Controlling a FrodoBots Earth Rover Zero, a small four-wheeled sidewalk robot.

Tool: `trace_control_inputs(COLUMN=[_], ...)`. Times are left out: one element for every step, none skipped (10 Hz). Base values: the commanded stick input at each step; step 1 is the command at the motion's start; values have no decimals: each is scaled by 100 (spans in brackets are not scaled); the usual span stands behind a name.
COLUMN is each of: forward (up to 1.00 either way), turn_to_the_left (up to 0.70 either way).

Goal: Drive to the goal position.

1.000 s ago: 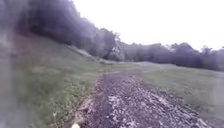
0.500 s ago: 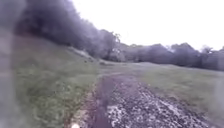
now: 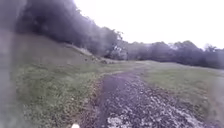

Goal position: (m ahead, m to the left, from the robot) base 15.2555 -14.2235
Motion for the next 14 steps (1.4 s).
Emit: trace_control_inputs(forward=[70,70,70,70,70,70,70,70,70,70,70,70,70,70], turn_to_the_left=[0,0,0,0,0,0,0,0,0,0,0,0,0,0])
